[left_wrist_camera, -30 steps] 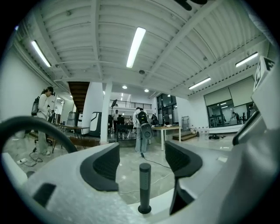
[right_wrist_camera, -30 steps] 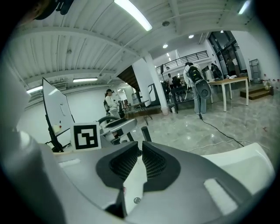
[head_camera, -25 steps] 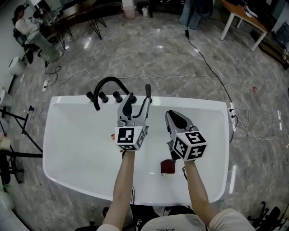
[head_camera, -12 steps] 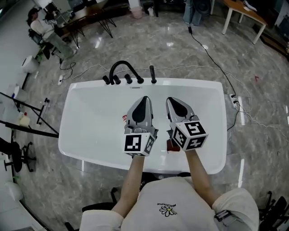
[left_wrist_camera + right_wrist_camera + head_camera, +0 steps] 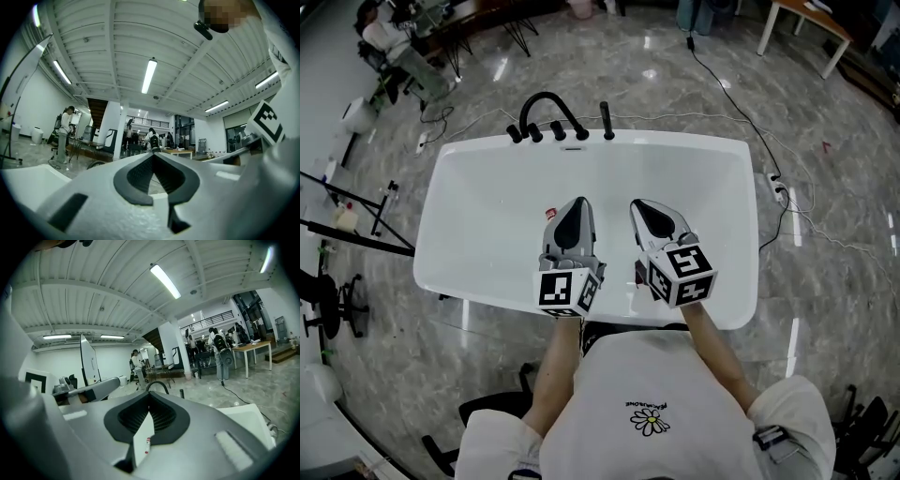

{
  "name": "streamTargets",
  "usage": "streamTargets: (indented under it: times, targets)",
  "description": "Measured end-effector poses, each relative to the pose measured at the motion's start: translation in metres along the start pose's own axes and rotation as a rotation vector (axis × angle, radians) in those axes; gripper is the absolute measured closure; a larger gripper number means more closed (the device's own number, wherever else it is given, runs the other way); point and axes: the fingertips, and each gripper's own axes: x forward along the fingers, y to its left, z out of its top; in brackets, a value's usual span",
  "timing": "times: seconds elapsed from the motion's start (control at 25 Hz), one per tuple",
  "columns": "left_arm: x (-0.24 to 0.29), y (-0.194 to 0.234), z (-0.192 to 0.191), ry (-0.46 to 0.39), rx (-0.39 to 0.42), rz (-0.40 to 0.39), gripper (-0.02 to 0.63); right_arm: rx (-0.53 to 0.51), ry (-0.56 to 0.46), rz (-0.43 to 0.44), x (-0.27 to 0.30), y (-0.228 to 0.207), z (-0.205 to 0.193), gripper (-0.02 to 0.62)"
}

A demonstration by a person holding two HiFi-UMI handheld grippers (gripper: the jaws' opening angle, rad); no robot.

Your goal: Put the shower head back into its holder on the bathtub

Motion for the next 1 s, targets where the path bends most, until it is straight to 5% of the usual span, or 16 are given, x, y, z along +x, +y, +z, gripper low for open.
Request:
streamTargets:
  times: [0.28,1.0]
  targets:
    - [-0.003,-0.01,0.008,-0.013,0.026,0.01,0.611,-0.08,-0.039,0.008,-0.013,0.001,0.019,0.588]
    - [0.008,-0.021,0.004,-0.017,-0.006,0.039,0.611,-0.069,-0.099,0.036,-0.022,-0.021,0.039,0.588]
